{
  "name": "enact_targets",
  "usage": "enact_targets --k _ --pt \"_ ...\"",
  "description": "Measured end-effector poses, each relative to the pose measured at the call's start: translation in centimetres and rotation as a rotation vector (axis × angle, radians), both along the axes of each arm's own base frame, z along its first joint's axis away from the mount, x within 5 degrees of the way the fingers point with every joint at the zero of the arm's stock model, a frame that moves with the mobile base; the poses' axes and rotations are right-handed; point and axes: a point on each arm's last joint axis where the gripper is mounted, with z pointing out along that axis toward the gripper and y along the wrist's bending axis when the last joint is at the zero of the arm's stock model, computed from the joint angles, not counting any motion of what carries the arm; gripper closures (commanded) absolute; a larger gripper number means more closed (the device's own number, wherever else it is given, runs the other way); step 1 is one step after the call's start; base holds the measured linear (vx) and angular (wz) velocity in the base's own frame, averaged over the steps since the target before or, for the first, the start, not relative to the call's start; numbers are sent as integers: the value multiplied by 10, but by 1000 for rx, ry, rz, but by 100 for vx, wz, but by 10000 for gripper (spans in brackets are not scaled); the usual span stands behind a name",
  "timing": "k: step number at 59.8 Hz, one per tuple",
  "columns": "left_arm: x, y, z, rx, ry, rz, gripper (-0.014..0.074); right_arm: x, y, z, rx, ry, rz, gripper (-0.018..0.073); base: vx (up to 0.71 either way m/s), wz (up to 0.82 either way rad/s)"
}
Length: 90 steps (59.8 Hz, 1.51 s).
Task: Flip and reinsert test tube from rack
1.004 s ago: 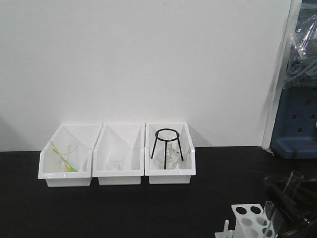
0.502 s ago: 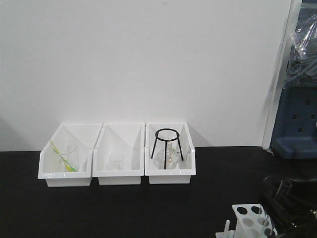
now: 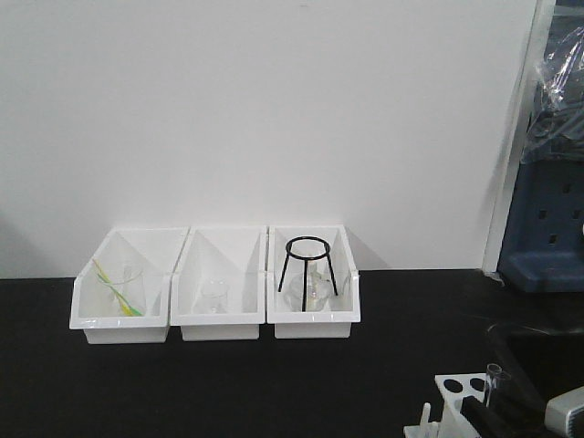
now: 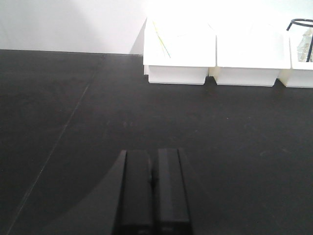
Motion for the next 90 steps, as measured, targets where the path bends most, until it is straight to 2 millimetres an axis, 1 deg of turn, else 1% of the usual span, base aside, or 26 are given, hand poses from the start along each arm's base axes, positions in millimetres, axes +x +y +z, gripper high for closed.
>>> enact_targets --k 8,14,24,35,43,49,53,58,65,72,78,85,90 --pt "0 0 0 0 0 0 603 0 0 -2 0 7 2 551 0 0" --pt "0 0 0 0 0 0 603 0 0 -2 0 7 2 505 0 0" --pt "0 0 0 0 0 0 603 0 1 -2 -8 4 19 356 0 0" --pt "0 0 0 0 0 0 603 -1 3 -2 -15 3 42 157 0 0" --pt "0 0 0 0 0 0 603 -1 3 -2 -17 5 45 77 0 0" --pt "0 0 0 0 0 0 603 -2 3 1 -21 -6 45 67 0 0" --pt "0 0 0 0 0 0 603 -3 3 8 -24 -36 44 67 0 0" --pt "0 0 0 0 0 0 603 -5 4 21 -31 -89 44 69 0 0" --pt "0 0 0 0 0 0 603 -12 4 46 -45 -195 43 69 0 0" --pt "0 0 0 0 0 0 603 -27 5 79 -64 -329 24 69 0 0" --pt "0 0 0 0 0 0 603 -42 3 101 -80 -369 -13 78 0 0" --pt "0 0 0 0 0 0 603 -60 0 116 -89 -336 -75 122 0 0" --pt "0 0 0 0 0 0 603 -73 -2 121 -98 -286 -112 205 0 0"
